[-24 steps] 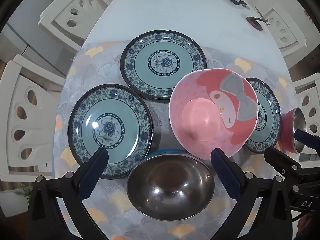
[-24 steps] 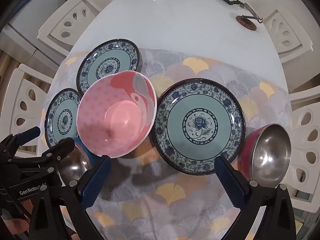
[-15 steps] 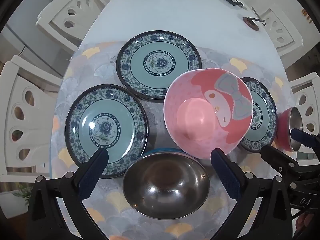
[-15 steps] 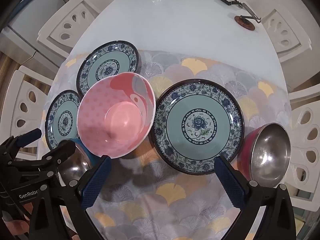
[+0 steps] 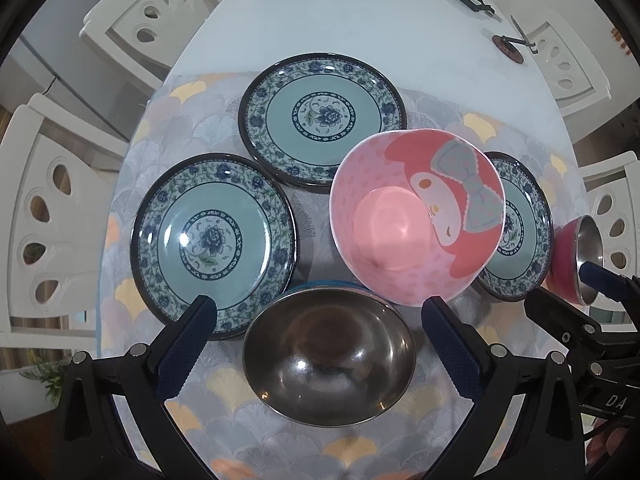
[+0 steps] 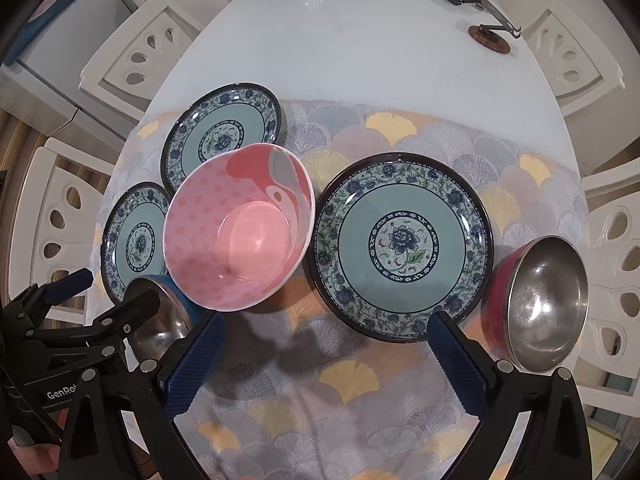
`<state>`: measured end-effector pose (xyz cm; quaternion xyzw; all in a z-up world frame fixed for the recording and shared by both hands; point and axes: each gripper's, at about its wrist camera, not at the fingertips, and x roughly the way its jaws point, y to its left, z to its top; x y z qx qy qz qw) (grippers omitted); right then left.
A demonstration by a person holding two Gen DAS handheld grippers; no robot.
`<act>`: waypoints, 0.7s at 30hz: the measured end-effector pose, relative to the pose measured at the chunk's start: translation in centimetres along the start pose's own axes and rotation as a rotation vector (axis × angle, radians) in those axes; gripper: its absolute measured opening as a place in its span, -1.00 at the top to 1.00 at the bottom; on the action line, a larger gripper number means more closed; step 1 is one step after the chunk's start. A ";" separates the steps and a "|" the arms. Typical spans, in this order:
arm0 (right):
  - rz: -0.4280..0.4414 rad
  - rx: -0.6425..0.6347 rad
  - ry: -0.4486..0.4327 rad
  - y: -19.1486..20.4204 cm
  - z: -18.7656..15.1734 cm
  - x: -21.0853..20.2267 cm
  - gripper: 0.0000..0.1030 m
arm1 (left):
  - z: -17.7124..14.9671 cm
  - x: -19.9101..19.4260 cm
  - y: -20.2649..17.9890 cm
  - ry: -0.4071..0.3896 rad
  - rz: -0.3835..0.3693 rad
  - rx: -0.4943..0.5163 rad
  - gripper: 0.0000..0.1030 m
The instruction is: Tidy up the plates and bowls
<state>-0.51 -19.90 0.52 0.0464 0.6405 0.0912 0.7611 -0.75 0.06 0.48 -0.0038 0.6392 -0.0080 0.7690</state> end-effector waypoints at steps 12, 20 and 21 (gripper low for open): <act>0.017 -0.005 -0.009 0.2 -0.5 -0.7 -0.96 | -0.8 -0.6 0.4 0.033 0.021 -0.019 -0.98; 0.022 -0.005 -0.017 0.2 -0.8 -1.2 -0.96 | -1.4 -1.2 0.1 0.013 0.012 -0.022 -0.98; 0.021 -0.008 -0.017 0.2 -0.9 -1.3 -0.96 | -1.5 -1.2 0.0 0.012 0.014 -0.020 -0.98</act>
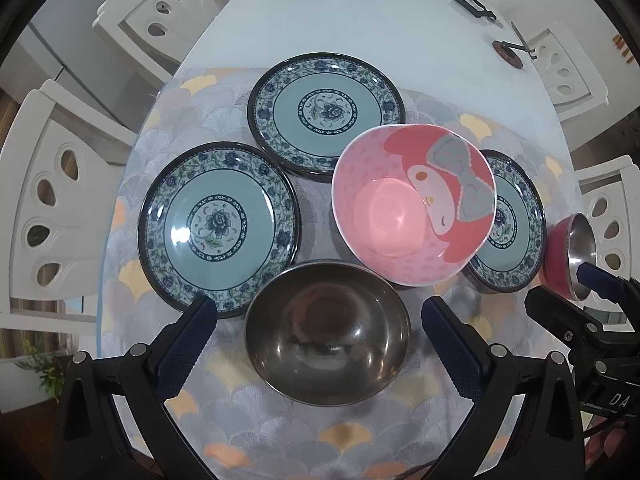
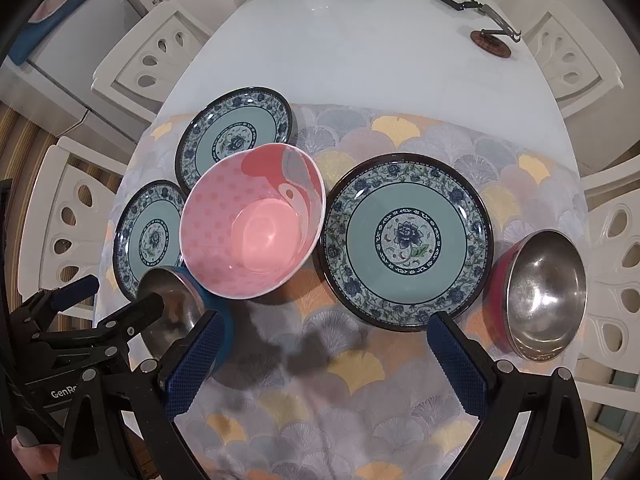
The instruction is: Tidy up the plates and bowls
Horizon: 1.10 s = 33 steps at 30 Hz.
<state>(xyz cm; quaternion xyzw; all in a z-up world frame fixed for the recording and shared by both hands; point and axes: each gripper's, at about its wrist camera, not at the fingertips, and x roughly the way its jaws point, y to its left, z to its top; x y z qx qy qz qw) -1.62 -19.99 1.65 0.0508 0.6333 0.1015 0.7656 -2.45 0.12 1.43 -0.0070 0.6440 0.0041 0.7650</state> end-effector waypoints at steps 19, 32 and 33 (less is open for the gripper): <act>0.032 -0.034 -0.024 0.8 -1.6 -1.6 -0.96 | -2.6 -1.1 0.3 -0.015 -0.009 -0.019 -0.98; 0.069 -0.131 -0.030 5.4 -1.1 -2.6 -0.87 | -2.5 -2.3 5.5 -0.040 0.007 -0.096 -0.98; 0.070 -0.140 -0.030 5.9 -0.9 -2.6 -0.86 | -2.4 -2.5 6.2 -0.047 0.010 -0.105 -0.98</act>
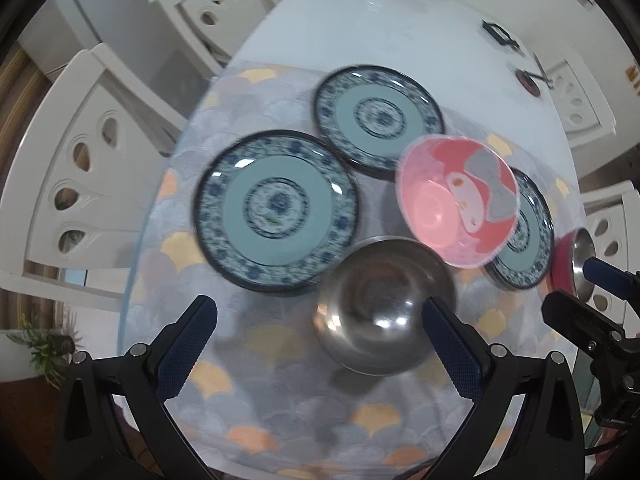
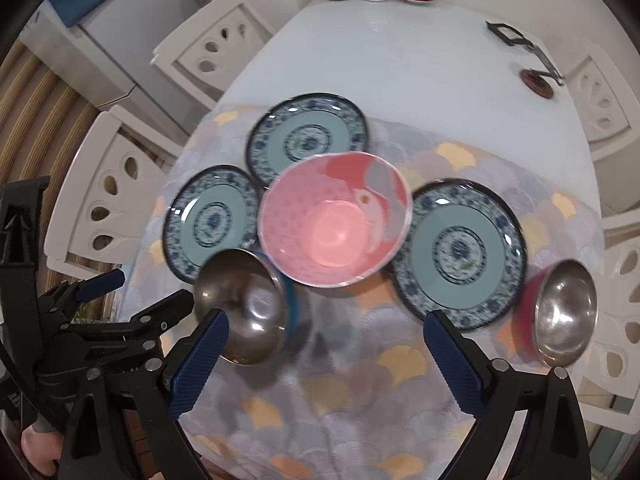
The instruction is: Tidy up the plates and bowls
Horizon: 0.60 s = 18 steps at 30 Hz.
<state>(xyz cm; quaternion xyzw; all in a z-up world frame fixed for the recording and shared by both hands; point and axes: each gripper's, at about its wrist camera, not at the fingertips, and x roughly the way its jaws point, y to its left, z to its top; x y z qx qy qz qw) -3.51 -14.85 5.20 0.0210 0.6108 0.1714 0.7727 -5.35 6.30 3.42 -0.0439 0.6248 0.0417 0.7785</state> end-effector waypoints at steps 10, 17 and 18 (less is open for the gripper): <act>0.136 -0.060 0.027 6.1 5.6 1.3 -0.86 | 4.4 -0.1 9.4 -0.048 0.028 -0.110 -0.98; 0.207 -0.041 0.124 10.2 10.7 5.8 -0.86 | 5.7 4.1 11.8 -0.009 -0.035 -0.121 -0.96; 0.211 -0.033 0.143 10.5 11.1 6.5 -0.86 | 5.6 4.8 11.9 0.005 -0.039 -0.123 -0.94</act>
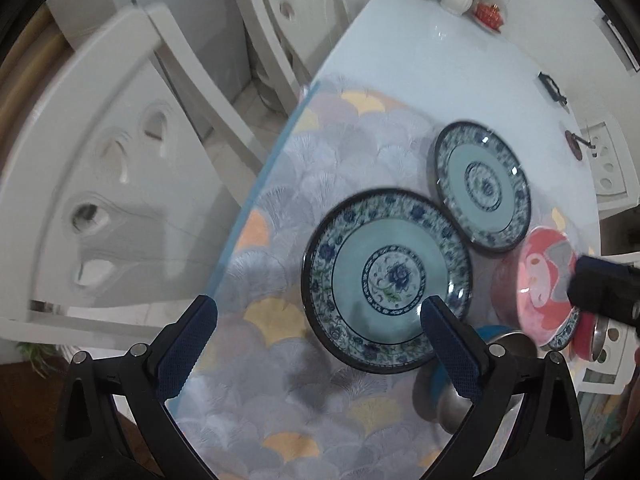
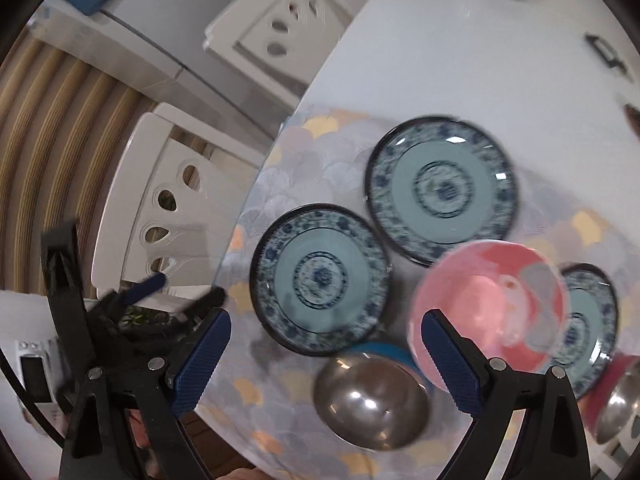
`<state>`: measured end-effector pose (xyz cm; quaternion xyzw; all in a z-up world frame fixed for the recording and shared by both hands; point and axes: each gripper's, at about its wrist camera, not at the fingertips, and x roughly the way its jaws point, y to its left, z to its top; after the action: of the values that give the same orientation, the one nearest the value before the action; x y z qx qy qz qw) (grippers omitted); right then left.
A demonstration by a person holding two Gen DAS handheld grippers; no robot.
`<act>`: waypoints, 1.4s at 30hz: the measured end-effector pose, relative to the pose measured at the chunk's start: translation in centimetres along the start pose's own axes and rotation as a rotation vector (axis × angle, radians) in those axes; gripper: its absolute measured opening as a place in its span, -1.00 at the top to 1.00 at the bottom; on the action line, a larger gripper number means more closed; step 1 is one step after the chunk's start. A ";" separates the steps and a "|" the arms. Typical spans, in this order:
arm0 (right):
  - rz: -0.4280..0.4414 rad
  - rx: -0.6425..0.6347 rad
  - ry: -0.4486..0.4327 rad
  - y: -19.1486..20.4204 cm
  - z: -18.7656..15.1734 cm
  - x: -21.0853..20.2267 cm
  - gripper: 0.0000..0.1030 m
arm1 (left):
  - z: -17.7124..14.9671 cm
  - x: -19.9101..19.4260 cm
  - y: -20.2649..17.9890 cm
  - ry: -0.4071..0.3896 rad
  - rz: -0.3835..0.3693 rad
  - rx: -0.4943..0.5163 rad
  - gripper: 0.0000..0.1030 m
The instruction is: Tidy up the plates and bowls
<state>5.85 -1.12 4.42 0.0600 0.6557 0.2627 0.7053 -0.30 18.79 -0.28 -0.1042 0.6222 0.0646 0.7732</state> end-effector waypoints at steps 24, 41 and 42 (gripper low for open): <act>-0.078 0.117 0.229 -1.2 4.4 14.7 -0.64 | -1.1 9.5 -1.1 0.138 -0.106 0.016 -0.34; 0.012 0.133 0.303 0.6 4.6 17.4 -0.04 | -0.8 8.2 -0.9 0.110 -0.208 0.047 -0.23; 0.034 0.148 0.305 0.7 4.5 17.5 -0.04 | -0.8 8.2 -1.0 0.106 -0.203 0.053 -0.23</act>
<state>9.96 8.49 -10.32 0.0822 0.7715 0.2318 0.5868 0.96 17.44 -8.35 -0.1495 0.6498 -0.0361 0.7443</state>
